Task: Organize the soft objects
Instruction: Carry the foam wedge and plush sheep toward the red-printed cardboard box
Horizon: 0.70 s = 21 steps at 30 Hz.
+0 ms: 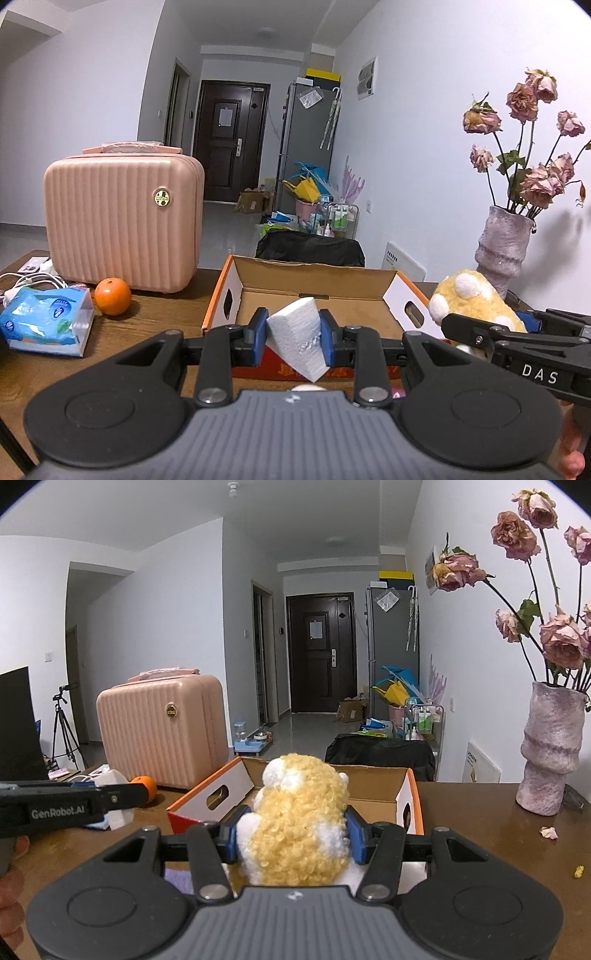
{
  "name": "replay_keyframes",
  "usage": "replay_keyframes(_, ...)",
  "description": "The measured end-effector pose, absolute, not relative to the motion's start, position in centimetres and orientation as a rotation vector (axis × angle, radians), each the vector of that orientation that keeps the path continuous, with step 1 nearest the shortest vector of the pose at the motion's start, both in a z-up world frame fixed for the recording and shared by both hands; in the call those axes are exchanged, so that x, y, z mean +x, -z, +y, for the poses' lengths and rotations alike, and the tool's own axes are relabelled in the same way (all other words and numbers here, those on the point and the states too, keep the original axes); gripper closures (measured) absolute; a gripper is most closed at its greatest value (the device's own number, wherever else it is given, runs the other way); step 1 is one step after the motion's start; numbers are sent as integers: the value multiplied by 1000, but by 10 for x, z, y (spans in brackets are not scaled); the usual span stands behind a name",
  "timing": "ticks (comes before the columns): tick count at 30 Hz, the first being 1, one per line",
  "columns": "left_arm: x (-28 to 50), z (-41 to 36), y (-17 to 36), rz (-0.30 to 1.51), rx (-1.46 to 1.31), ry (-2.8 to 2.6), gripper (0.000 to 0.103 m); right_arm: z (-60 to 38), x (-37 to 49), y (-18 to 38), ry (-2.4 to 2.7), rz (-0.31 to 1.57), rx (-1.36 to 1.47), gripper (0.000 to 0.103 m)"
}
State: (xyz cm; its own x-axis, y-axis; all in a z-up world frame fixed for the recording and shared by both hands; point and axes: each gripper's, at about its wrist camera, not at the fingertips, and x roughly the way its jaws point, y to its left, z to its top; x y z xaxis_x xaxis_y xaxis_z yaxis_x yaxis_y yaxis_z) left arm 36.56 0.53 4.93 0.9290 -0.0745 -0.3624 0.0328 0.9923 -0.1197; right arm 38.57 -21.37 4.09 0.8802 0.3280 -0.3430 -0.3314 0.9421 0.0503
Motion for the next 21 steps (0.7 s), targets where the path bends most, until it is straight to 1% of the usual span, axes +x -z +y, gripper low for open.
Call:
replay_keyframes(13,417,10,-62,340,-123,69,73,-209,443,-45,-320,370,-13,51)
replay_keyframes(21,454,12,-60,334,-105,36,73,-211,478,-50,-307,359,-13,51)
